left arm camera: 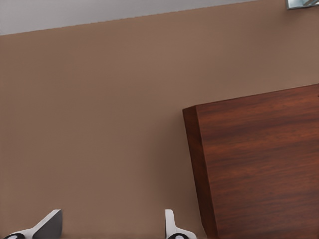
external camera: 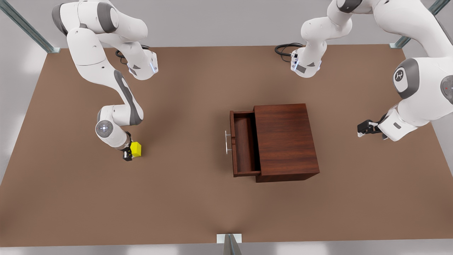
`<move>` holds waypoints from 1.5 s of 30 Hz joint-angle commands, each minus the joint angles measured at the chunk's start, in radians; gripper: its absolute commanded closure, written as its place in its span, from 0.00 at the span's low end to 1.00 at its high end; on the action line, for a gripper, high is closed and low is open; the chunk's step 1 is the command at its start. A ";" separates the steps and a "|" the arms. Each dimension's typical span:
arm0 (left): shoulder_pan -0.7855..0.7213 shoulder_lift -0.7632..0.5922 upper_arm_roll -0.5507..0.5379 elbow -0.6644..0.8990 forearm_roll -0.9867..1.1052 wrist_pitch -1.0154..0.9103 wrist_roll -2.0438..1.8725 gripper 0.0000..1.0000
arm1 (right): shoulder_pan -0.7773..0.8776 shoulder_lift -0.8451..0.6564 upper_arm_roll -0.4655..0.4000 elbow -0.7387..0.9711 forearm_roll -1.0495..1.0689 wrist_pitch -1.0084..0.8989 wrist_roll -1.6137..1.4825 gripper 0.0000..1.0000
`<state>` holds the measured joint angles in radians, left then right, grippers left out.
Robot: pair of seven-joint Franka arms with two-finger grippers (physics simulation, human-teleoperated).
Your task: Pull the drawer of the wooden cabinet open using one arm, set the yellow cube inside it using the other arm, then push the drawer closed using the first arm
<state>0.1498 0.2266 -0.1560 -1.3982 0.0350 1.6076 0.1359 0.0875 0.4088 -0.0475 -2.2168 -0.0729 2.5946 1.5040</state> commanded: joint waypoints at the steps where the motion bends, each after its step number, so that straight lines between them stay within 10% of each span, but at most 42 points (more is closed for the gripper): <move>1: 0.001 0.000 0.000 -0.001 0.008 -0.011 0.016 0.00 | 0.000 -0.001 0.000 0.000 -0.002 0.005 0.035 0.15; 20: 0.001 0.002 0.001 -0.001 0.009 -0.011 0.011 0.00 | 0.006 -0.117 0.005 0.040 -0.015 -0.139 0.101 0.37; 34: 0.001 0.002 0.003 0.001 0.009 -0.011 0.013 0.00 | 0.192 0.033 0.121 0.770 0.127 -0.818 0.487 0.37; 45: -0.001 0.002 0.000 0.001 0.009 -0.011 0.019 0.00 | 0.446 0.268 0.132 1.191 0.260 -0.846 0.955 0.37</move>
<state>0.1495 0.2297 -0.1555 -1.3980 0.0445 1.5972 0.1496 0.5226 0.6664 0.0907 -1.0422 0.1611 1.7889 1.9711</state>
